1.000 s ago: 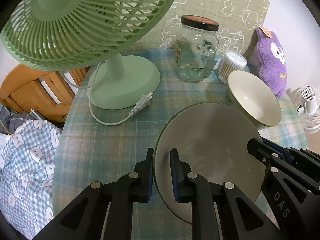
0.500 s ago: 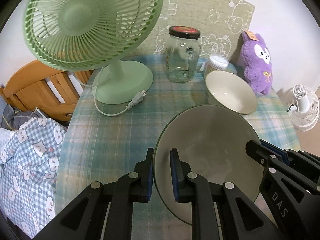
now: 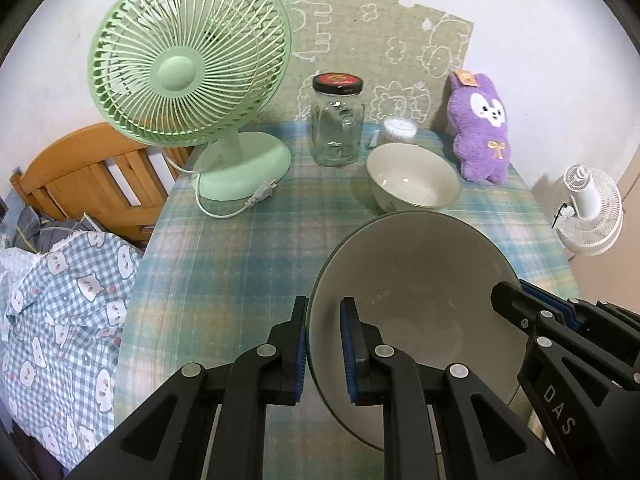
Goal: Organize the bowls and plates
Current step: 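Carry the second grey-beige plate with both grippers toward the plate stack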
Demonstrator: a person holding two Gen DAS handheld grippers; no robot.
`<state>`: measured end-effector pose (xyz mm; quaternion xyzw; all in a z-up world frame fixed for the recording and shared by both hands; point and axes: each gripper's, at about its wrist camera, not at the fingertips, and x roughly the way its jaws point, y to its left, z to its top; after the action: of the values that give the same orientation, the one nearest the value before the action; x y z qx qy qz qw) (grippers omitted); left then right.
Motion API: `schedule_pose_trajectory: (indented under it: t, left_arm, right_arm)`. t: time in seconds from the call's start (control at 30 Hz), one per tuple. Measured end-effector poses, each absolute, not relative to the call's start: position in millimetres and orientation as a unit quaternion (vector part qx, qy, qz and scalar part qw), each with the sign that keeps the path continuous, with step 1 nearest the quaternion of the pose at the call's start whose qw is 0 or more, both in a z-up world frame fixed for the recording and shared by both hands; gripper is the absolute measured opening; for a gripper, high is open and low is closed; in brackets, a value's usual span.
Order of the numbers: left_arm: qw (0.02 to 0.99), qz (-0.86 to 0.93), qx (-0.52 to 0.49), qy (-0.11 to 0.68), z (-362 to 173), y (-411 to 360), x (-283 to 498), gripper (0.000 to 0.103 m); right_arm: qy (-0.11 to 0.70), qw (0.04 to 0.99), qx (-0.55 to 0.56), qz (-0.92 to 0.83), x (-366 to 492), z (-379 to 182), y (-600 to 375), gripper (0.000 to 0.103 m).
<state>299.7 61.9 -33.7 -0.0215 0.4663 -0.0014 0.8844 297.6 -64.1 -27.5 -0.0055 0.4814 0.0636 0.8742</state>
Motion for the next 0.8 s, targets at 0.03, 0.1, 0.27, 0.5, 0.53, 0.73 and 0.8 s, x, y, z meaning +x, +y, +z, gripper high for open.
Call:
schedule_pose_trajectory:
  t: [0.03, 0.1, 0.27, 0.5, 0.53, 0.73, 0.8]
  left_arm:
    - [0.885, -0.001, -0.022, 0.464, -30.7, 58.8, 295.3, 0.013]
    - [0.888, 0.001, -0.021, 0.459, -25.1, 53.9, 287.9, 0.013]
    - [0.894, 0.001, -0.019, 0.448, -13.8, 42.1, 269.1, 0.013]
    - [0.892, 0.003, -0.023, 0.452, -10.7, 30.2, 241.5, 0.013]
    - [0.891, 0.001, -0.022, 0.453, -11.2, 28.4, 237.6, 0.013]
    - [0.886, 0.004, -0.023, 0.463, -19.2, 21.6, 215.6, 0.013]
    - [0.884, 0.005, -0.024, 0.467, -22.8, 19.6, 209.2, 0.013]
  right_arm:
    - [0.479, 0.875, -0.007, 0.064, 291.1, -24.4, -67.3, 0.012]
    - [0.477, 0.876, -0.006, 0.064, 283.0, -20.7, -72.6, 0.012]
    - [0.473, 0.878, 0.006, 0.065, 262.3, -12.0, -88.2, 0.012]
    - [0.476, 0.877, 0.002, 0.067, 235.3, -8.4, -100.7, 0.012]
    - [0.478, 0.876, 0.001, 0.066, 230.6, -9.2, -102.7, 0.012]
    - [0.487, 0.871, -0.003, 0.07, 212.1, -15.5, -110.7, 0.012]
    - [0.489, 0.869, -0.006, 0.071, 207.1, -18.0, -112.4, 0.012]
